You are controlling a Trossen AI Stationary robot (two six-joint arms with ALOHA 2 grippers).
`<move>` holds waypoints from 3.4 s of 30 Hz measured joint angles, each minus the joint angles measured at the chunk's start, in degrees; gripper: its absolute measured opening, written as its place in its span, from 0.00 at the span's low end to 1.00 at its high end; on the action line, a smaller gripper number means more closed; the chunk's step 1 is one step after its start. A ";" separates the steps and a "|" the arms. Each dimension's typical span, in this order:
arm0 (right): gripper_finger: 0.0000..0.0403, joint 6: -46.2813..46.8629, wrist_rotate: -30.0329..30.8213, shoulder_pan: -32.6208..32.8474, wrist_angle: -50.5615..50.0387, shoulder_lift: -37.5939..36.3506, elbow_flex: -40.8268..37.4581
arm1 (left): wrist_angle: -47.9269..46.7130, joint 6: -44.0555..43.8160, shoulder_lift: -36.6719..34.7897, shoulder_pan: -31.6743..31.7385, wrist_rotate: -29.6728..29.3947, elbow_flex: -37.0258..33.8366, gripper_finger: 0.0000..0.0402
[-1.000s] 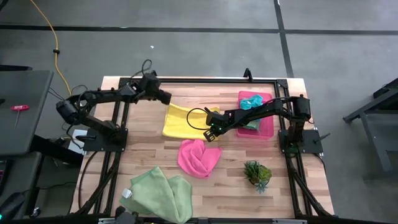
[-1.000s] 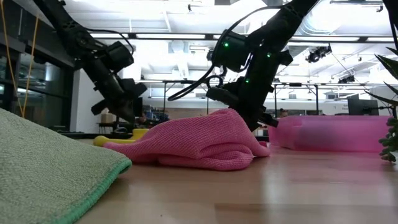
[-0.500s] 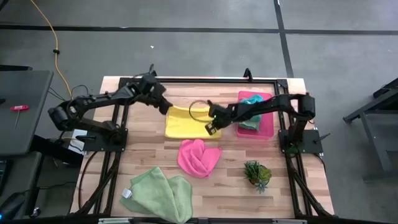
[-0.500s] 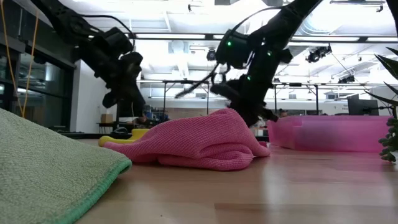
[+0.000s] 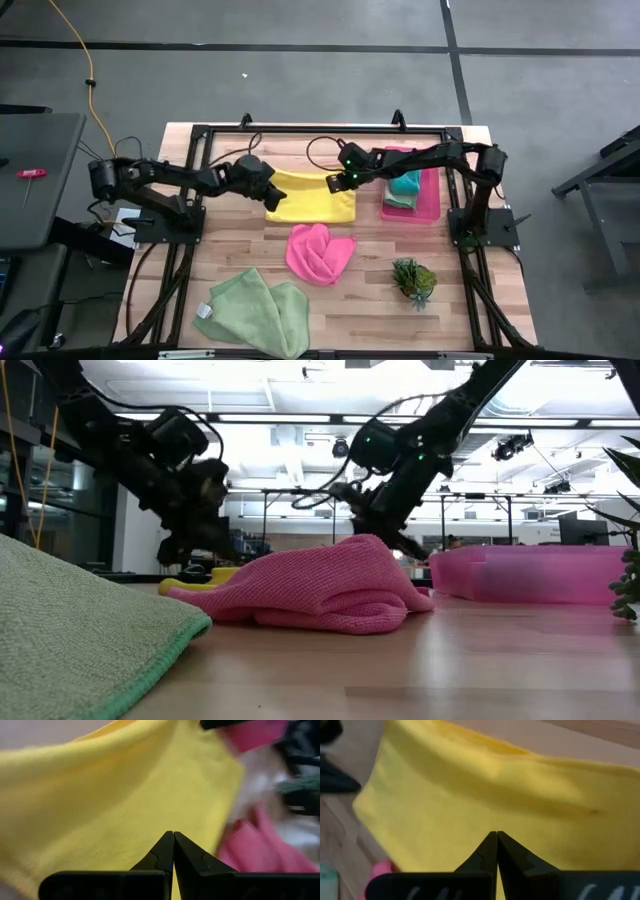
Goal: Fold microfiber towels
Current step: Fold the yellow microfiber cloth
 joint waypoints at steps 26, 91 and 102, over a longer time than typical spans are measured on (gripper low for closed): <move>0.00 10.25 10.85 -1.88 9.48 5.77 0.15 | 8.97 -5.74 13.16 -8.64 -9.19 0.07 0.00; 0.00 3.84 21.57 -5.59 0.45 3.04 0.17 | -4.39 7.23 5.12 6.43 -9.49 -0.17 0.00; 0.00 0.85 22.66 -7.14 4.10 -1.23 0.17 | -3.70 7.88 -5.93 10.93 -10.50 -0.05 0.00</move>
